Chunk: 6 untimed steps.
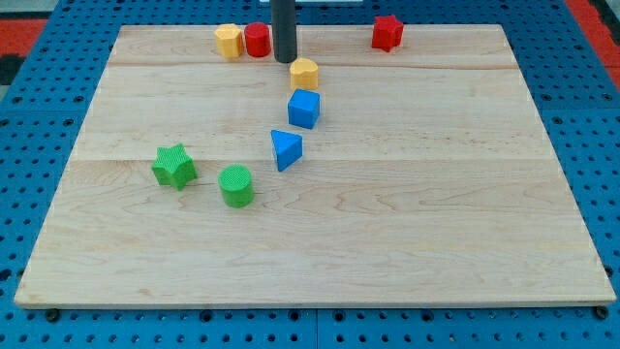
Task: Move the red circle right to the yellow hexagon
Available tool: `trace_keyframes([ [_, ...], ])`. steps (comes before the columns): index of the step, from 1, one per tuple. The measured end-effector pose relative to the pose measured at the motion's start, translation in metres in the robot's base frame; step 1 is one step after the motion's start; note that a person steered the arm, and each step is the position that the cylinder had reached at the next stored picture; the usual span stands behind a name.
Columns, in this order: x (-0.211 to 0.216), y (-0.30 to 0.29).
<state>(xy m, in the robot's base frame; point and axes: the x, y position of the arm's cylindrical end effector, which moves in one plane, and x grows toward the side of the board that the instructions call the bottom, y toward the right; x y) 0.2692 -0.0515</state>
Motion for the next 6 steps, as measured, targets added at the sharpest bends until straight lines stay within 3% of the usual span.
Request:
trace_keyframes([
  [1, 0.006, -0.103],
  [2, -0.013, -0.165],
  [3, -0.074, -0.16],
  [6, -0.058, -0.015],
])
